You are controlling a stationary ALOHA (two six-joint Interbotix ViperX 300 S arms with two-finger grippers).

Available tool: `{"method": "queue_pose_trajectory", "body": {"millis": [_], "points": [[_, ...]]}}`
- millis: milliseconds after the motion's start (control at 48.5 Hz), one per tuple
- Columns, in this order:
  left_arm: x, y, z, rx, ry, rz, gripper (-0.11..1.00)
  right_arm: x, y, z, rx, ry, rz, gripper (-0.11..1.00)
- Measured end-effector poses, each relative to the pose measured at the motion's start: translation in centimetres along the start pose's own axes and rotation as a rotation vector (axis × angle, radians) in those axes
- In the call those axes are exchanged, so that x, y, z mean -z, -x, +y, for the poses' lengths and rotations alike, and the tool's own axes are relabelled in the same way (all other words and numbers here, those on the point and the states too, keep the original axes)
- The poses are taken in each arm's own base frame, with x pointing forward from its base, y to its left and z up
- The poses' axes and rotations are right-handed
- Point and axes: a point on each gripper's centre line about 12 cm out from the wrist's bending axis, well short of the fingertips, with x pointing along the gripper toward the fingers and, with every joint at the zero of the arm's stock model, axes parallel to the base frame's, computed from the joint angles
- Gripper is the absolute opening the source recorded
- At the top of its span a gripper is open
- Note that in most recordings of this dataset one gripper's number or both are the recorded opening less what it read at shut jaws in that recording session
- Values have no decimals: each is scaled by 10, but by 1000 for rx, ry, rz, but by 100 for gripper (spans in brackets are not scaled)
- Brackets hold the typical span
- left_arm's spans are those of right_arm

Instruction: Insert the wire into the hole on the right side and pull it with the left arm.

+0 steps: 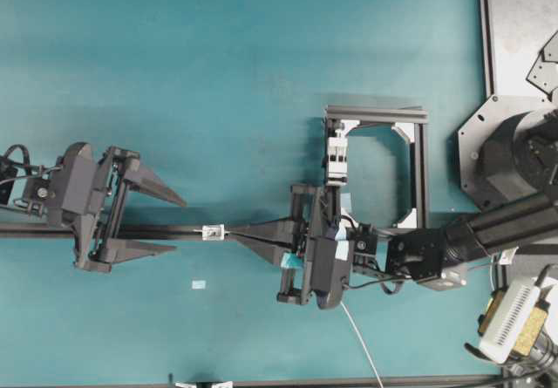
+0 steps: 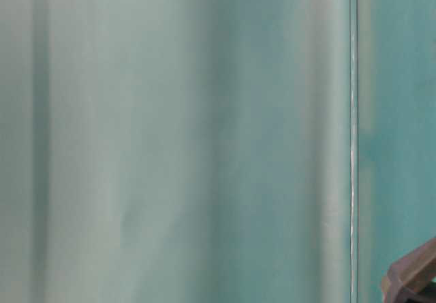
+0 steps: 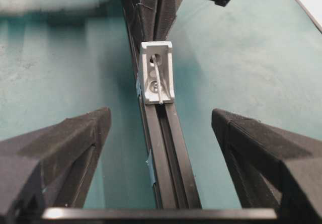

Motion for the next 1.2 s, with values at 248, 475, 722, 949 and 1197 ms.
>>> {"method": "queue_pose_trajectory", "body": {"millis": [248, 475, 722, 949, 1197], "points": [[0, -1, -1, 1, 8, 5, 73, -2, -2, 2, -6, -2, -8, 3], [-2, -7, -1, 1, 54, 20, 73, -3, -2, 2, -7, -2, -9, 3], [-4, -15, -2, -2, 88, 46, 73, -2, -2, 1, -3, -2, -8, 3], [-5, -19, -3, -3, 102, 60, 72, -2, -3, 1, -3, -2, -8, 3], [-6, -21, -3, -3, 103, 57, 72, -2, -3, 1, -1, -2, -7, 3]]}}
